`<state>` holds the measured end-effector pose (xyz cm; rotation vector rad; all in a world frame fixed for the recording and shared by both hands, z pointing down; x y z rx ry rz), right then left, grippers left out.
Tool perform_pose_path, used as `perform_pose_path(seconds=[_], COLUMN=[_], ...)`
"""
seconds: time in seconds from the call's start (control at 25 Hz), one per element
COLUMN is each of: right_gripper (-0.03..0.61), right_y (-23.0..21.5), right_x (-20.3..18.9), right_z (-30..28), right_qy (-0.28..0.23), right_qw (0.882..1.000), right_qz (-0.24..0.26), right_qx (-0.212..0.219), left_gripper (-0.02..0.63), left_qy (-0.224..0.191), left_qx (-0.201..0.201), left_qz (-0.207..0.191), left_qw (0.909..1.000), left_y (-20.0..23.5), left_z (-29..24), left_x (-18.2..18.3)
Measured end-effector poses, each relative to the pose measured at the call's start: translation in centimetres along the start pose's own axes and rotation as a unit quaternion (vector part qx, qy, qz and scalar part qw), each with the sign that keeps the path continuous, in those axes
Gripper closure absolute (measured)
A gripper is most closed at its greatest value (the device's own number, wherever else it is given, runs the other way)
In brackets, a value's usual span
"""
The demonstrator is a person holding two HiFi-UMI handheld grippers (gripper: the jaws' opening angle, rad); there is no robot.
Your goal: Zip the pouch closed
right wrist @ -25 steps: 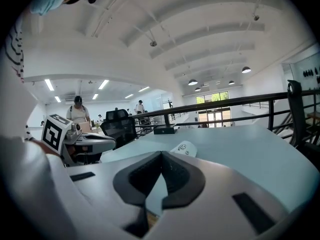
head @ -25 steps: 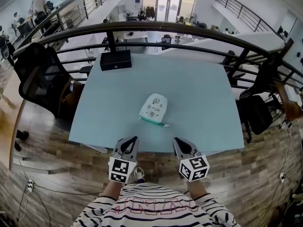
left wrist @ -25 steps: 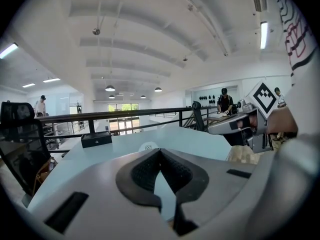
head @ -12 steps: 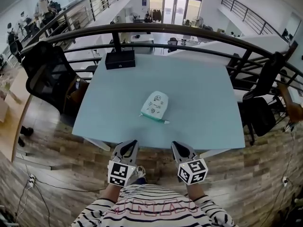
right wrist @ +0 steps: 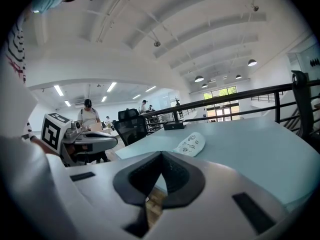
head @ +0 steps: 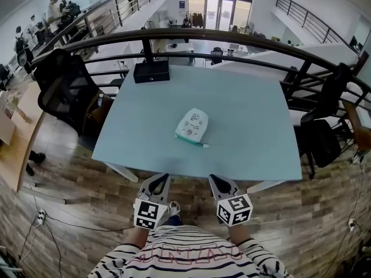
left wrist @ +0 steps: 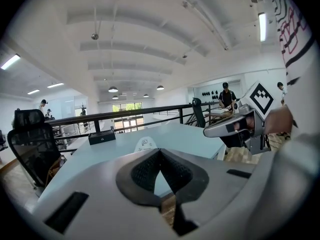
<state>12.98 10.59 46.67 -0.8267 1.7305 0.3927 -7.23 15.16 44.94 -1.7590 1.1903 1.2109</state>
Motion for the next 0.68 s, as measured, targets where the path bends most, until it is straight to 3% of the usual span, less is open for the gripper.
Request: perform_pose_path(seconds=[0.68], right_gripper=[0.551], right_y=[1.3], right_x=[-0.3], right_z=[0.8], right_qy=[0.005], right_qw=[1.0], right_qz=[0.013], right_qx=[0.008], left_gripper=[0.588], left_qy=[-0.008], left_qx=[0.017], left_qz=[0.002], left_qw=[0.9998], left_y=[-0.4], left_z=[1.7], left_x=[-0.4])
Point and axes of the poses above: the fingertips, and each gripper's own axes: z backward along the fingers, y to its left, x out of its top, the point moved 6 cm from there along z, backward along the fingers, and after that the axes turned 5 degrees about z, right-handed, at the moved point
